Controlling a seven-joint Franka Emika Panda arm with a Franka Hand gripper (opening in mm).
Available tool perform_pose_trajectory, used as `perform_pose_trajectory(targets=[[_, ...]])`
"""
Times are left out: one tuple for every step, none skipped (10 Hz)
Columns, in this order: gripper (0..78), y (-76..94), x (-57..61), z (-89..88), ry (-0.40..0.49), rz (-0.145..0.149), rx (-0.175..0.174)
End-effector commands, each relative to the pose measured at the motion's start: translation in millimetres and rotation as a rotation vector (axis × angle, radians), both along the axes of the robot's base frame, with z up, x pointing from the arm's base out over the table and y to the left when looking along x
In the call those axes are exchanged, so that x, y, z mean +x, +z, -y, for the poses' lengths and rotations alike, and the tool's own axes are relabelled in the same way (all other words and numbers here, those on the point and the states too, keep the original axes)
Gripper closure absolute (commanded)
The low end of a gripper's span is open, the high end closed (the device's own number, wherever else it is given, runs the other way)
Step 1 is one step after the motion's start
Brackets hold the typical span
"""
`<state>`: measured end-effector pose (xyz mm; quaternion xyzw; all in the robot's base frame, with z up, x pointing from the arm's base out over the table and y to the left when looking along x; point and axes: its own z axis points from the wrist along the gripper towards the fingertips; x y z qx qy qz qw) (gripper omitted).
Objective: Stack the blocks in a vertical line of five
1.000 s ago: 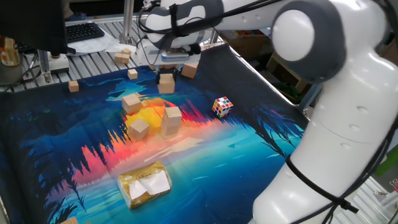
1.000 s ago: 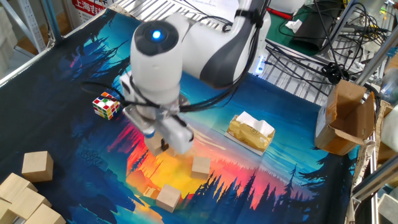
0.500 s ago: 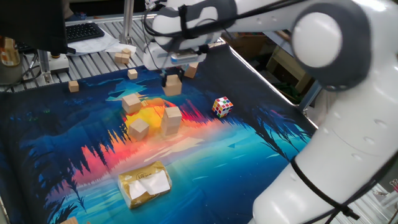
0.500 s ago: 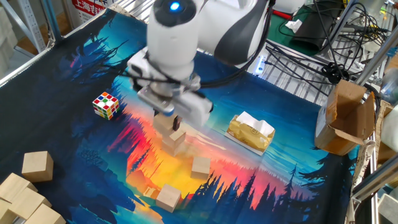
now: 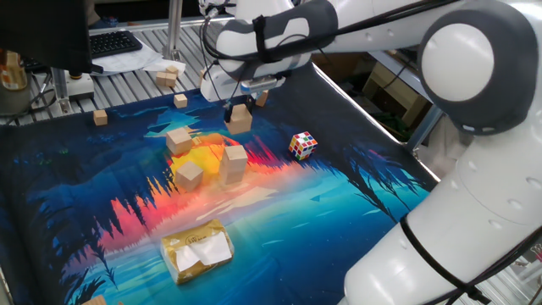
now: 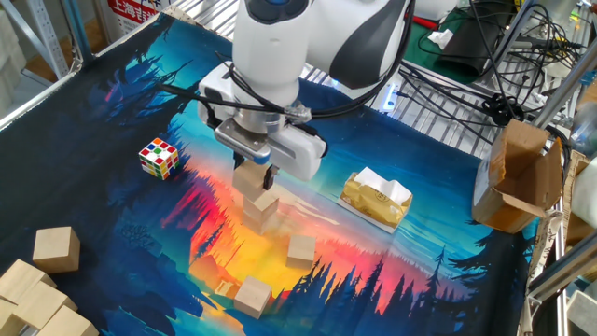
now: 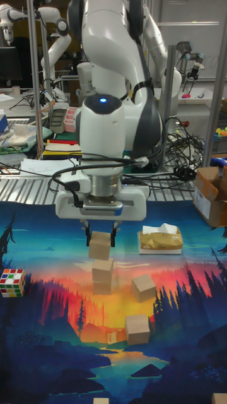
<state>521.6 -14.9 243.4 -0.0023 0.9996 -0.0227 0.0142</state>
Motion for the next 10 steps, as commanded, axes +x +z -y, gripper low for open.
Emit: perform_pose_trajectory(targets=[[76.4,-8.6,-7.4,1.3,-0.006,0.016,0.003],[76.4,-10.0,-7.9,1.6,-0.006,0.017,0.005],[76.4,-12.5,-7.5,2.1,-0.007,0.011,0.01],[76.4,-12.5,-7.5,2.1,-0.007,0.011,0.01],[76.4,-13.7,-8.2,2.1,-0.006,0.007,0.013],[76.4,-15.8,-10.6,2.1,-0.003,0.004,0.018],[76.4,-15.8,-10.6,2.1,-0.003,0.004,0.018],[76.4,-24.9,-18.4,0.3,-0.007,0.011,0.028],[76.4,-30.3,-22.1,-1.1,-0.009,0.015,0.029],[76.4,-32.2,-23.2,-1.6,-0.01,0.016,0.029]])
